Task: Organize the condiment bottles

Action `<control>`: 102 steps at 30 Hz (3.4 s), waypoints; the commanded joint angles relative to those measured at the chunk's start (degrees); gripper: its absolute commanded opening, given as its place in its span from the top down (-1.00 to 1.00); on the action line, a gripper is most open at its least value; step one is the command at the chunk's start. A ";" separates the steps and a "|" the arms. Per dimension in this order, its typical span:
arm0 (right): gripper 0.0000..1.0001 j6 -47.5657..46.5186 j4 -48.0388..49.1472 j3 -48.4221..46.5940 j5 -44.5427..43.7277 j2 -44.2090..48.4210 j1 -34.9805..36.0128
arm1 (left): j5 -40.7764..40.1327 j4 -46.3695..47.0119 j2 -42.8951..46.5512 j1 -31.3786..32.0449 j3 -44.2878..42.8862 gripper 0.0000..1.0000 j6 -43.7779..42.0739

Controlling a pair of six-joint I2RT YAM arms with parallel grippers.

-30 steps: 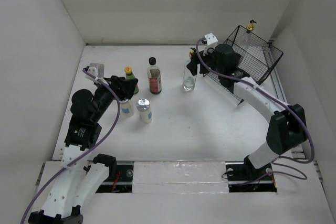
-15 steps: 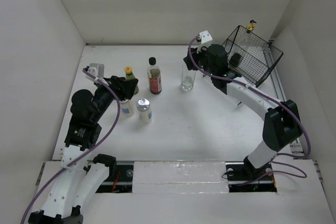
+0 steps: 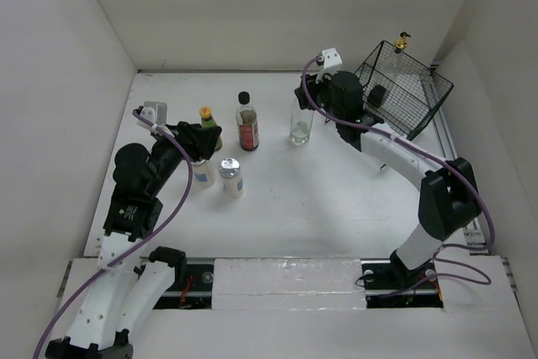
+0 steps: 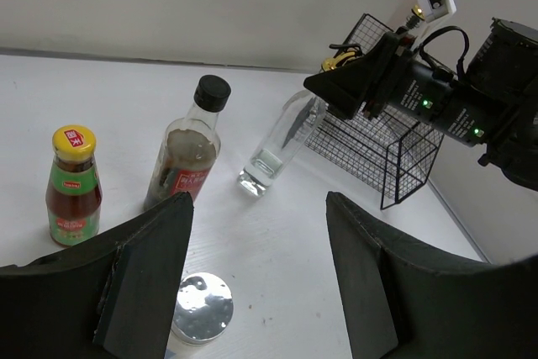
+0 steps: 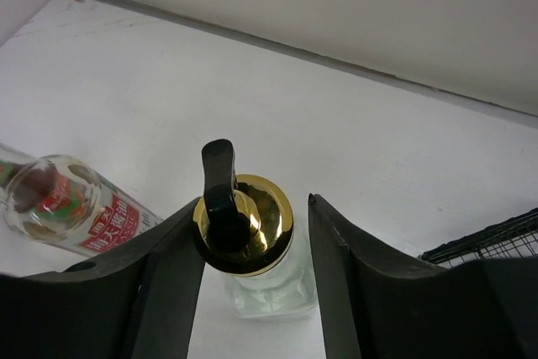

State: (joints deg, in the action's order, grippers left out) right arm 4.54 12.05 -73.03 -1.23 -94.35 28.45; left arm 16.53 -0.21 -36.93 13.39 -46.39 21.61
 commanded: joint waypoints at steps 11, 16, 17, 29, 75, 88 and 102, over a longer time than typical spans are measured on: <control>0.59 2.58 9.47 -0.34 -1.23 4.25 0.56 | 1.13 2.93 0.63 -0.29 0.51 -0.21 0.45; 0.62 5.48 4.57 -7.99 0.09 12.59 -2.77 | 1.13 2.93 0.63 -0.29 0.51 -0.21 0.45; 0.64 5.48 2.56 -9.39 0.61 13.56 -5.04 | 1.13 2.93 0.63 -0.29 0.51 -0.21 0.45; 0.64 7.77 -12.31 -26.96 0.00 18.76 -25.53 | 1.13 2.93 0.63 -0.29 0.51 -0.21 0.45; 0.67 4.26 1.47 -27.08 -12.64 1.53 -37.76 | 0.60 2.93 -1.57 -0.29 0.51 -0.21 0.45; 0.67 0.65 7.54 -20.75 -21.26 -1.72 -31.87 | 0.60 2.40 -1.57 -0.29 0.51 -0.21 0.45; 0.67 1.26 8.07 -16.53 -33.31 -4.53 -29.77 | 0.60 2.40 -1.57 -0.29 0.51 -0.21 0.45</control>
State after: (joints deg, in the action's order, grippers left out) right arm 5.58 10.31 -88.79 -30.24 -100.16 -1.76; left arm 16.51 0.14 -38.76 13.39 -46.37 21.67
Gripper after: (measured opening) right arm 0.447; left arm 0.603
